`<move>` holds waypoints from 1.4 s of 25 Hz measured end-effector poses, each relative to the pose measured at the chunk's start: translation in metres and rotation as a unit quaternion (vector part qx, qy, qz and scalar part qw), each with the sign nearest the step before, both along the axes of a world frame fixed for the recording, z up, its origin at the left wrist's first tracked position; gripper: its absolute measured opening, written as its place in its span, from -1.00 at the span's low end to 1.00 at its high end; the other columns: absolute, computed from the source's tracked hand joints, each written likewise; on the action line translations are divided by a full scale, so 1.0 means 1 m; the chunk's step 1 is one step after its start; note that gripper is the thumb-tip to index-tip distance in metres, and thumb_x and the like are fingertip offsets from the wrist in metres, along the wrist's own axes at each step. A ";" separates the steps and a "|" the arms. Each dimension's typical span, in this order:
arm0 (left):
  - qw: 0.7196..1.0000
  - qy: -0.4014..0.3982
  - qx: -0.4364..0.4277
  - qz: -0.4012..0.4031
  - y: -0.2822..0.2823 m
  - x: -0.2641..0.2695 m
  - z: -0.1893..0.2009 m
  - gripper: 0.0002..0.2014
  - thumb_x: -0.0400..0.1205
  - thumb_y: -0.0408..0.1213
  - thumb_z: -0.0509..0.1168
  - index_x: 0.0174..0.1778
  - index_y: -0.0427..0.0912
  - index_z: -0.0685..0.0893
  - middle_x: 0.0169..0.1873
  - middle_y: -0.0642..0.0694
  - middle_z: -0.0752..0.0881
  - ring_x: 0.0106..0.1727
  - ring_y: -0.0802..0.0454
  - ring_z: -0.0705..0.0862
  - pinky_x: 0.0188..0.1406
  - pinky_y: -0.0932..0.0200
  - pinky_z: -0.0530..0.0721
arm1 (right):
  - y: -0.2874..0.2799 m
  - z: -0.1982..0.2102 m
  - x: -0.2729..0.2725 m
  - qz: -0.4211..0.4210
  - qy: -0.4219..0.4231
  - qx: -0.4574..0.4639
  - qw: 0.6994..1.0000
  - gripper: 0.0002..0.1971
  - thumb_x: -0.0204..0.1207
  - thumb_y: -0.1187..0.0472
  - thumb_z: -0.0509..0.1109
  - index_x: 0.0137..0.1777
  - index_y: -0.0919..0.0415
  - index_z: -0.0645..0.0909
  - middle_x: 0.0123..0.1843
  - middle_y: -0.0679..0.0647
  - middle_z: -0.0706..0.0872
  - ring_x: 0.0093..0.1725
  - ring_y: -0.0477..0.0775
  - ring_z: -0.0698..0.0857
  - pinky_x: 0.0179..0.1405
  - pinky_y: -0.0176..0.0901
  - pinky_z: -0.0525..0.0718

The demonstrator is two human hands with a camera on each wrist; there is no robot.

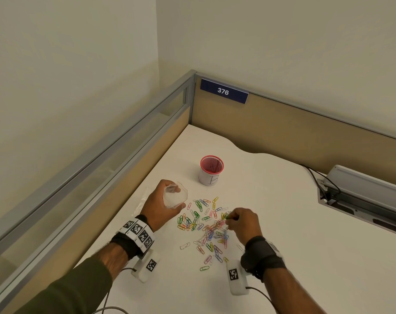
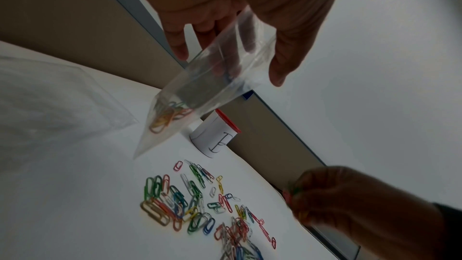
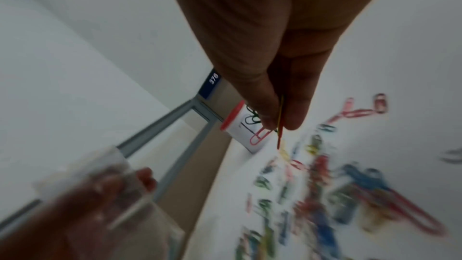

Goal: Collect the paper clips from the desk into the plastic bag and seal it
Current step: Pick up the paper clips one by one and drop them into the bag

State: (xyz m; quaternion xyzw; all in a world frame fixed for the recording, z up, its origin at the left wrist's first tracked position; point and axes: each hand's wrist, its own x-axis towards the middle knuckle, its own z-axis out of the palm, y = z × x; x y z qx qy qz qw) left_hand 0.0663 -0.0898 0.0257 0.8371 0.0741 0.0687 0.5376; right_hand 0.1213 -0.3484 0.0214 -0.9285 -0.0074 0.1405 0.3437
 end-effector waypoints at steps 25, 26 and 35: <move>1.000 -0.004 -0.003 -0.029 -0.002 0.007 -0.004 -0.46 0.46 -0.28 0.63 0.23 -0.02 0.47 0.13 0.06 0.74 0.29 0.11 0.68 0.20 0.49 0.54 | 0.033 0.049 0.030 0.074 -0.147 -0.032 0.986 -0.82 0.56 0.30 0.35 0.10 0.18 0.71 0.10 0.08 0.75 0.06 0.06 0.69 0.15 -0.12 0.64; 1.000 -0.006 -0.004 -0.023 0.002 0.006 -0.003 -0.46 0.46 -0.28 0.63 0.23 -0.02 0.47 0.13 0.07 0.74 0.28 0.13 0.69 0.16 0.56 0.52 | 0.013 0.029 0.037 0.053 -0.108 -0.088 0.989 -0.78 0.56 0.30 0.34 0.16 0.18 0.69 0.19 0.11 0.72 0.14 0.11 0.68 0.22 -0.08 0.61; 1.000 -0.016 -0.002 0.016 0.022 -0.002 -0.006 -0.48 0.45 -0.30 0.63 0.21 -0.06 0.50 0.10 0.07 0.76 0.26 0.06 0.71 0.29 0.26 0.56 | -0.013 -0.051 0.026 0.093 0.030 -0.247 0.964 -0.66 0.59 0.28 0.24 0.35 0.15 0.56 0.33 0.18 0.48 0.34 0.20 0.49 0.36 0.01 0.57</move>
